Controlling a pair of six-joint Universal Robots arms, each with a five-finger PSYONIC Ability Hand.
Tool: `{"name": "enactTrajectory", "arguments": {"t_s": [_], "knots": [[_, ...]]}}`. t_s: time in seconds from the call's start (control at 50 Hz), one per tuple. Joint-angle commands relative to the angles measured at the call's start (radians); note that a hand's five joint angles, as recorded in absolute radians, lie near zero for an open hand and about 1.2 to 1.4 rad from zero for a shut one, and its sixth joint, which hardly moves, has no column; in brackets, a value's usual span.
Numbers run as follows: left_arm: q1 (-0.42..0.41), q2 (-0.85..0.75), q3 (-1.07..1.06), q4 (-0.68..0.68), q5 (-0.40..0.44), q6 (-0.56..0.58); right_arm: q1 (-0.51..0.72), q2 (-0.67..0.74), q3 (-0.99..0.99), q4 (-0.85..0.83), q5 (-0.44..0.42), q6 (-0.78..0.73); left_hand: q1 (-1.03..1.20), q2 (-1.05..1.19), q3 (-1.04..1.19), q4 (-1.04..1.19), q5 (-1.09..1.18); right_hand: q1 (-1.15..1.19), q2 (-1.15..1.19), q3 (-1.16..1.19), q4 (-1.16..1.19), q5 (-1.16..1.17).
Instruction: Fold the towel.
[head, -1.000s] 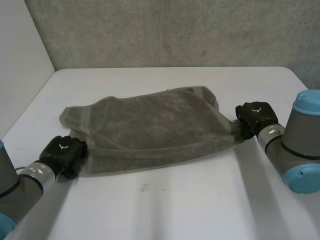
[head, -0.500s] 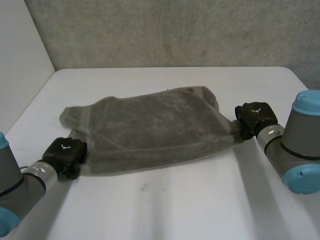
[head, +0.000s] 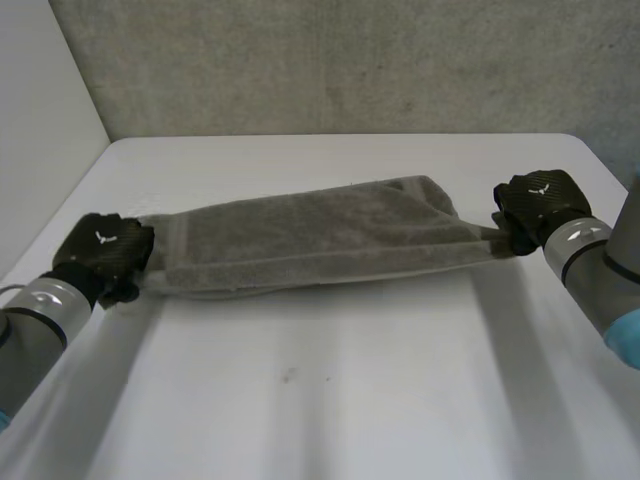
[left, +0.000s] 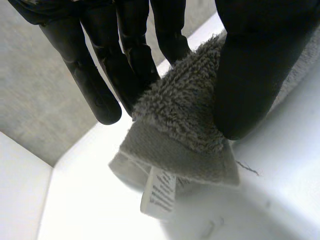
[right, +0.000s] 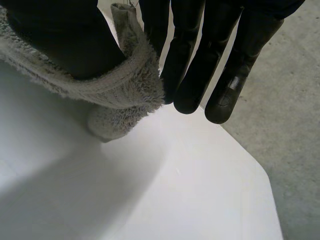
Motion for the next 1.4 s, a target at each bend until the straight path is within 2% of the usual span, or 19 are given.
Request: {"name": "enactTrajectory", "arguments": {"t_s": [0.02,0.04,0.06,0.08,0.1,0.12,0.18,0.22,0.32,0.34,0.38,0.4,0.44,0.58,0.66,0.86,1.02,1.28,1.4], "knots": [[0.0,0.116,0.001,-0.128,0.008,-0.06,-0.003,-0.031,-0.051,0.254,0.005,-0.139,0.192,0.18,0.182,0.18,0.701,0.449,0.227,0.215,0.207,0.245],[0.0,0.117,0.001,-0.128,0.008,-0.06,-0.003,-0.031,-0.051,0.255,0.005,-0.139,0.192,0.18,0.182,0.18,0.701,0.449,0.227,0.215,0.207,0.245],[0.003,0.12,0.006,-0.139,0.008,-0.069,0.0,-0.031,-0.054,0.291,-0.004,-0.131,0.192,0.18,0.182,0.18,0.701,0.333,0.112,0.1,0.092,0.13],[0.007,0.12,0.009,-0.144,0.009,-0.071,0.005,-0.029,-0.055,0.31,-0.008,-0.11,0.192,0.18,0.182,0.18,0.701,-0.112,-0.334,-0.346,-0.354,-0.316],[0.007,0.12,0.009,-0.144,0.009,-0.071,0.005,-0.029,-0.055,0.31,-0.009,-0.11,0.192,0.18,0.182,0.18,0.701,-0.117,-0.338,-0.35,-0.359,-0.32],[0.01,0.118,0.015,-0.144,0.009,-0.072,0.003,-0.022,-0.058,0.31,-0.013,-0.081,0.192,0.18,0.182,0.18,0.701,-0.474,-0.696,-0.708,-0.716,-0.678],[0.012,0.112,0.038,-0.147,0.006,-0.075,-0.016,-0.017,-0.062,0.299,-0.024,-0.023,0.192,0.18,0.182,0.18,0.701,-0.554,-0.776,-0.788,-0.796,-0.758],[0.012,0.106,0.053,-0.15,0.005,-0.076,-0.041,-0.02,-0.061,0.29,-0.036,-0.006,0.192,0.18,0.182,0.18,0.701,-0.563,-0.785,-0.797,-0.805,-0.767],[0.013,0.101,0.105,-0.15,0.003,-0.077,-0.105,-0.057,-0.036,0.278,-0.166,-0.005,0.192,0.18,0.182,0.18,0.701,-0.525,-0.746,-0.759,-0.767,-0.729],[0.013,0.101,0.106,-0.15,0.003,-0.077,-0.105,-0.057,-0.036,0.278,-0.167,-0.006,0.192,0.18,0.182,0.18,0.701,-0.525,-0.746,-0.759,-0.767,-0.729],[0.013,0.095,0.112,-0.15,0.003,-0.077,-0.109,-0.11,0.0,0.279,-0.223,-0.053,0.192,0.18,0.182,0.18,0.701,-0.496,-0.717,-0.729,-0.738,-0.699],[0.013,0.084,0.116,-0.148,0.003,-0.077,-0.109,-0.111,0.001,0.279,-0.223,-0.053,0.192,0.18,0.182,0.18,0.701,-0.496,-0.717,-0.729,-0.737,-0.699],[0.007,0.069,0.116,-0.147,0.003,-0.079,-0.11,-0.156,0.068,0.272,-0.283,-0.151,0.192,0.18,0.182,0.18,0.701,-0.493,-0.714,-0.726,-0.734,-0.696],[0.0,0.029,0.118,-0.145,0.002,-0.079,-0.121,-0.18,0.212,0.273,-0.298,-0.311,0.192,0.18,0.182,0.18,0.701,-0.499,-0.72,-0.732,-0.74,-0.702],[0.004,0.008,0.126,-0.139,0.002,-0.079,-0.125,-0.181,0.288,0.261,-0.306,-0.308,0.192,0.18,0.182,0.18,0.701,-0.499,-0.72,-0.732,-0.74,-0.702],[0.003,-0.048,0.175,-0.141,-0.003,-0.105,-0.176,-0.175,0.501,-0.017,-0.317,-0.239,0.192,0.18,0.182,0.18,0.701,-0.463,-0.685,-0.697,-0.705,-0.667],[-0.002,-0.061,0.172,-0.139,-0.001,-0.125,-0.179,-0.127,0.533,-0.107,-0.367,-0.216,0.192,0.18,0.182,0.18,0.701,-0.416,-0.638,-0.65,-0.658,-0.62],[-0.002,-0.075,0.173,-0.139,0.0,-0.126,-0.171,-0.035,0.496,-0.184,-0.372,-0.164,0.192,0.18,0.182,0.18,0.701,-0.334,-0.556,-0.568,-0.576,-0.538],[-0.002,-0.077,0.173,-0.139,0.0,-0.126,-0.17,-0.02,0.482,-0.224,-0.363,-0.167,0.192,0.18,0.182,0.18,0.701,-0.205,-0.427,-0.439,-0.447,-0.409]]}}
